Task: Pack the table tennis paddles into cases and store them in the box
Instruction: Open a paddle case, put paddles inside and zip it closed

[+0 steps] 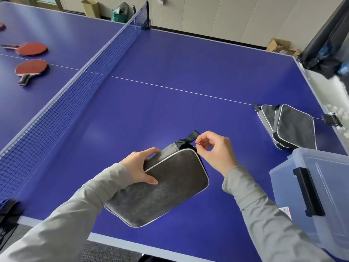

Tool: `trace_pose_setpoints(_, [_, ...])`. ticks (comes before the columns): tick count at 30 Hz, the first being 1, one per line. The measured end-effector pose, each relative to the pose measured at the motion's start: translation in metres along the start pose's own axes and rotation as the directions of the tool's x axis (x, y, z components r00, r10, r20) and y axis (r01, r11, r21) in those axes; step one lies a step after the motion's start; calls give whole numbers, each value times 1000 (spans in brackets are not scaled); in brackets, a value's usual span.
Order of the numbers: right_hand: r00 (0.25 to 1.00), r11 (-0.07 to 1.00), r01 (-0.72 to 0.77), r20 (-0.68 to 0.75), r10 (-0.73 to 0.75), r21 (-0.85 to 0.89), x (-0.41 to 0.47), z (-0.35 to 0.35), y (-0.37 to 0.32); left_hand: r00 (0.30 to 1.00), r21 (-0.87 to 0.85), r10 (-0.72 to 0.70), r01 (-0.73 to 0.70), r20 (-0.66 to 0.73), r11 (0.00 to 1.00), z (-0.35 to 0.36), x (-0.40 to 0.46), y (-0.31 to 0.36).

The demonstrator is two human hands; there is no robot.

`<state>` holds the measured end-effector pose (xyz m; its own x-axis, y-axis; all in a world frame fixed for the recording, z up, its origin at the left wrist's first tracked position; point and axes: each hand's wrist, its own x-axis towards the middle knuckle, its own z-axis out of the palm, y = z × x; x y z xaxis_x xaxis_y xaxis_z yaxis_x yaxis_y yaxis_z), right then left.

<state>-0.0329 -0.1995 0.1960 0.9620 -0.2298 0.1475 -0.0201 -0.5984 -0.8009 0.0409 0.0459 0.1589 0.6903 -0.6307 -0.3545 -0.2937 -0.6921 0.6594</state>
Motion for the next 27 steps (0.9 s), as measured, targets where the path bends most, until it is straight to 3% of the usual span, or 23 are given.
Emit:
trace_pose_setpoints(6, [985,984,170,21,-169,-46,4,19,-25,1000,133,9,-10,8,991,-2,3,-2])
trace_pose_setpoints(9, [982,981,189,32,-188,-38,6,26,-28,1000,115,-4,6,-22,993,-2,1,-9])
trace_pose_setpoints(16, [999,1000,-11,52,10,12,10,54,-7,978,-299,-156,108,-141,948,-1,-17,-49])
trace_pose_setpoints(21, [959,969,-223,155,237,-106,-12,78,32,934,-649,-325,156,-148,745,-13,-38,-95])
trace_pose_setpoints(27, [836,855,-382,263,481,-351,-55,103,69,847,-777,-515,232,-135,585,-41,-59,-163])
